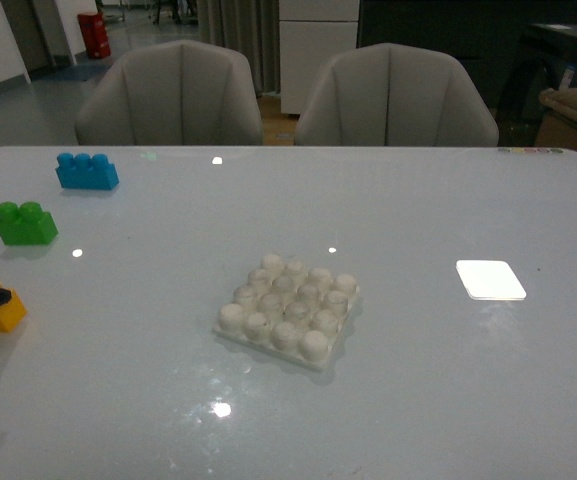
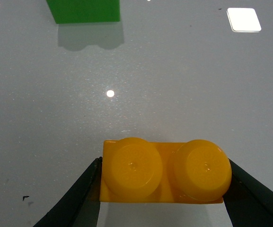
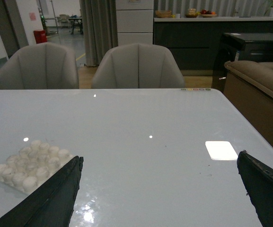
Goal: Insert yellow block into base center
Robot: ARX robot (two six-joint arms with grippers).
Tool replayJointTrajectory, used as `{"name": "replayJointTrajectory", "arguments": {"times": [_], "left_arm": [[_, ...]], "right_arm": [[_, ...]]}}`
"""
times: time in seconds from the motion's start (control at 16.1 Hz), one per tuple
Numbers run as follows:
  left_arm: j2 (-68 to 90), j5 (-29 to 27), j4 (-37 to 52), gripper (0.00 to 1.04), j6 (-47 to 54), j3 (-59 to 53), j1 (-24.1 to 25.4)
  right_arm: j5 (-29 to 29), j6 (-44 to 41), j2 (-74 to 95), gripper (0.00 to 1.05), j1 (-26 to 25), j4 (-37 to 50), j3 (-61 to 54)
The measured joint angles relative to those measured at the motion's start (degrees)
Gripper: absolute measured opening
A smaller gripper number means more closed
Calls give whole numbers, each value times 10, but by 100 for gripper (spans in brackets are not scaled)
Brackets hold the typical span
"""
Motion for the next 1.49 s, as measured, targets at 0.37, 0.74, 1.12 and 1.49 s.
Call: {"name": "replayJointTrajectory", "arguments": {"times": [0.37, 0.74, 1.12, 1.49], "left_arm": [[-136, -73, 7, 64, -50, -59, -251], [-91, -137, 9, 63, -111, -12, -382], [-21, -180, -6, 63, -140, 39, -403], [16, -185, -15, 63, -125, 72, -424]], "right_arm": [[0, 0, 0, 98, 0, 0, 0], [0, 0, 0, 98, 0, 0, 0], [0, 0, 0, 98, 0, 0, 0], [0, 0, 0, 98, 0, 0, 0]]}}
